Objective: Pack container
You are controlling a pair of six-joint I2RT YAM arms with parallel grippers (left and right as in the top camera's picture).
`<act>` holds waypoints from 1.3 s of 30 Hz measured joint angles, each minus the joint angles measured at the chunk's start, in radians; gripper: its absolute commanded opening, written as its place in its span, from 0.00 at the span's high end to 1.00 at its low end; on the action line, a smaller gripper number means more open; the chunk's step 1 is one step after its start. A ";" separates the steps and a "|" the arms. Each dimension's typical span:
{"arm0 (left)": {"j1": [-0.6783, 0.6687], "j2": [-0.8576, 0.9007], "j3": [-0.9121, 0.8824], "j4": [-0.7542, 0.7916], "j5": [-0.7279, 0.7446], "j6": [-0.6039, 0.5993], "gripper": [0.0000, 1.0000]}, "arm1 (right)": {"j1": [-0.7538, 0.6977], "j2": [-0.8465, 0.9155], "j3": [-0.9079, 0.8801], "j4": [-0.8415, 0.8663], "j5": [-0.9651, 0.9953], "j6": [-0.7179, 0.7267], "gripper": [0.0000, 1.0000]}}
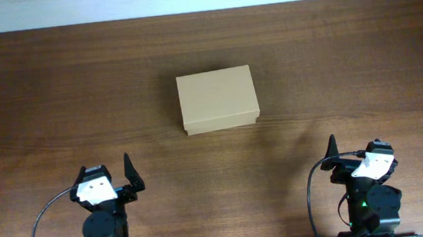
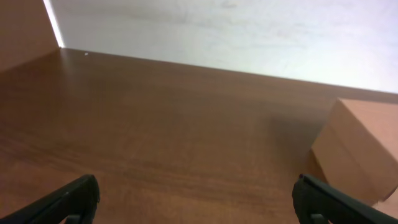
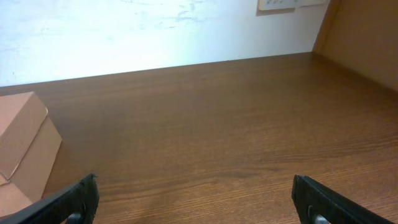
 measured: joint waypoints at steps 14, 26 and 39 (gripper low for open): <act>0.056 0.000 -0.003 -0.022 0.000 0.000 0.00 | 0.000 0.000 0.000 0.000 0.000 0.000 0.01; 0.056 0.000 -0.003 -0.022 0.000 0.000 0.00 | 0.000 0.000 0.000 0.000 0.000 0.000 0.01; 0.056 0.000 -0.003 -0.022 0.000 0.000 0.00 | 0.000 0.000 0.000 0.000 0.000 0.000 0.01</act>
